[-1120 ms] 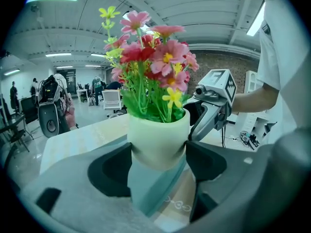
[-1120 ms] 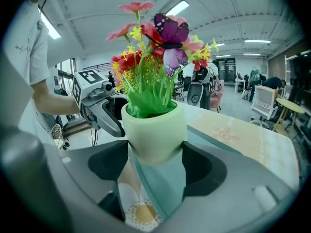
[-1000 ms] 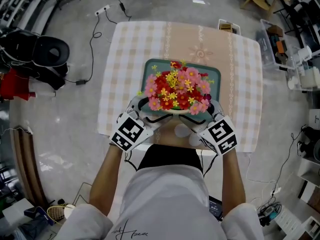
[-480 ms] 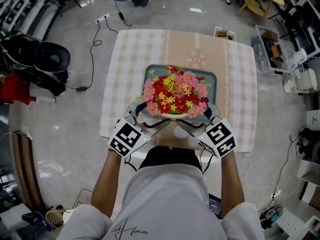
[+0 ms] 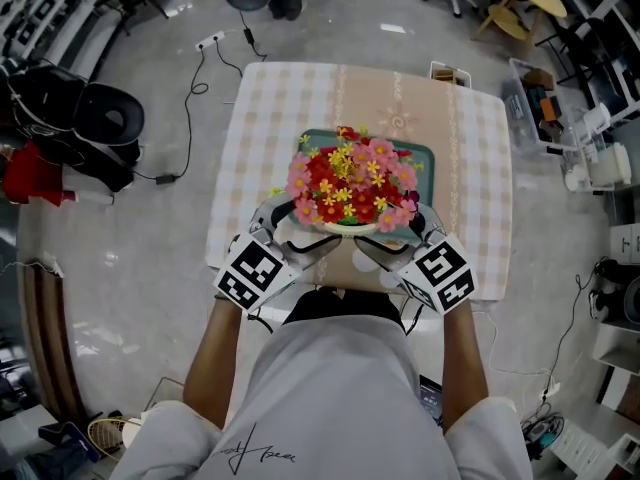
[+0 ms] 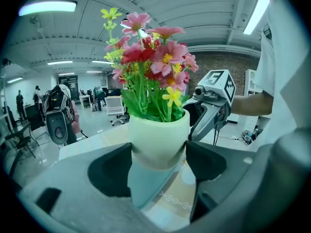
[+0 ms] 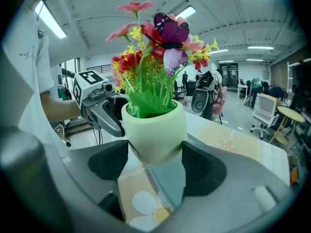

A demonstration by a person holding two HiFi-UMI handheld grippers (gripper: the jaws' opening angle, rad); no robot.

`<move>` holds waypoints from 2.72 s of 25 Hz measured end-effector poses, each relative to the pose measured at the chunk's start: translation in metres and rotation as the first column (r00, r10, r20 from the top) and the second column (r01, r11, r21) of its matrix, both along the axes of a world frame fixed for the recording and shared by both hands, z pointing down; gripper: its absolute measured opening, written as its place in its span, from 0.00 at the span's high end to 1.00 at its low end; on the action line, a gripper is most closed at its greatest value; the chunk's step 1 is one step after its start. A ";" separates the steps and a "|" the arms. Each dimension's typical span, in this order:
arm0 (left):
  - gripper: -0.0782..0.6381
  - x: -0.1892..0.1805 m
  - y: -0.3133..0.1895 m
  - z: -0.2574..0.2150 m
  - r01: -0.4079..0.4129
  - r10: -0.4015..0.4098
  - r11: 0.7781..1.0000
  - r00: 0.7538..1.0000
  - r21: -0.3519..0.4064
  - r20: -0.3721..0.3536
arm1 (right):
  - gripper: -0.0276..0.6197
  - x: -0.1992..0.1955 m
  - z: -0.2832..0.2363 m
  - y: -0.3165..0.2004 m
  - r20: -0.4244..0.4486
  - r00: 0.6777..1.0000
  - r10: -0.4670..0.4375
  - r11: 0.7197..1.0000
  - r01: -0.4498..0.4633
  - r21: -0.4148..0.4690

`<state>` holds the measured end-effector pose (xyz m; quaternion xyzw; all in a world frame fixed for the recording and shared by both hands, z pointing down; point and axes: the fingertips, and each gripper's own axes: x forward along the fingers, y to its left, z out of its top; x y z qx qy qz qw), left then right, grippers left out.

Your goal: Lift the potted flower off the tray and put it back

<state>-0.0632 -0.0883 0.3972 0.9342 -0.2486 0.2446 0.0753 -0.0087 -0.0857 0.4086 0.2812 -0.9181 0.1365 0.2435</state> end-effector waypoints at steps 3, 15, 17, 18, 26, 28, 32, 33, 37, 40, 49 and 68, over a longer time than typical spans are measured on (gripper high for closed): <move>0.40 -0.001 0.004 -0.004 -0.008 0.008 1.000 1.000 0.006 0.001 | 0.41 -0.001 -0.004 0.004 0.004 1.000 0.009 1.000 -0.009 0.000; 0.40 -0.002 0.025 -0.019 -0.017 0.017 1.000 1.000 0.005 -0.001 | 0.41 -0.002 -0.019 0.026 -0.008 1.000 0.020 1.000 -0.020 0.005; 0.40 -0.002 0.027 -0.022 -0.023 0.023 1.000 1.000 0.012 0.007 | 0.41 -0.002 -0.022 0.029 -0.003 1.000 0.025 1.000 -0.025 0.003; 0.40 -0.004 0.028 -0.025 -0.027 0.027 1.000 1.000 0.013 0.010 | 0.41 -0.005 -0.024 0.030 -0.001 1.000 0.028 1.000 -0.028 0.001; 0.40 -0.004 0.030 -0.037 -0.042 0.042 0.999 0.999 0.023 0.009 | 0.41 -0.005 -0.037 0.032 -0.011 0.999 0.049 0.999 -0.049 0.006; 0.40 0.000 0.030 -0.040 -0.050 0.050 0.998 0.999 0.027 0.008 | 0.41 -0.001 -0.040 0.033 -0.013 0.998 0.055 0.998 -0.055 0.008; 0.40 0.000 0.028 -0.047 -0.062 0.062 0.997 0.998 0.035 -0.008 | 0.41 -0.001 -0.046 0.032 -0.005 0.998 0.067 0.998 -0.067 0.013; 0.40 0.000 0.028 -0.047 -0.063 0.063 0.997 0.998 0.040 -0.010 | 0.41 0.000 -0.046 0.032 -0.005 0.998 0.069 0.998 -0.069 0.014; 0.40 -0.002 0.025 -0.050 -0.063 0.064 0.997 0.998 0.052 -0.014 | 0.41 -0.003 -0.049 0.029 -0.005 0.998 0.070 0.997 -0.070 0.022; 0.40 -0.005 0.022 -0.053 -0.065 0.067 0.996 0.998 0.057 -0.019 | 0.41 -0.005 -0.052 0.026 -0.003 0.997 0.074 0.997 -0.074 0.027; 0.41 -0.004 0.020 -0.055 -0.068 0.070 0.996 0.997 0.061 -0.032 | 0.41 -0.004 -0.055 0.024 -0.005 0.996 0.086 0.996 -0.086 0.034; 0.39 -0.003 0.015 -0.060 -0.048 0.052 0.997 0.996 0.057 -0.075 | 0.41 -0.004 -0.062 0.020 0.018 0.996 0.092 0.994 -0.092 0.060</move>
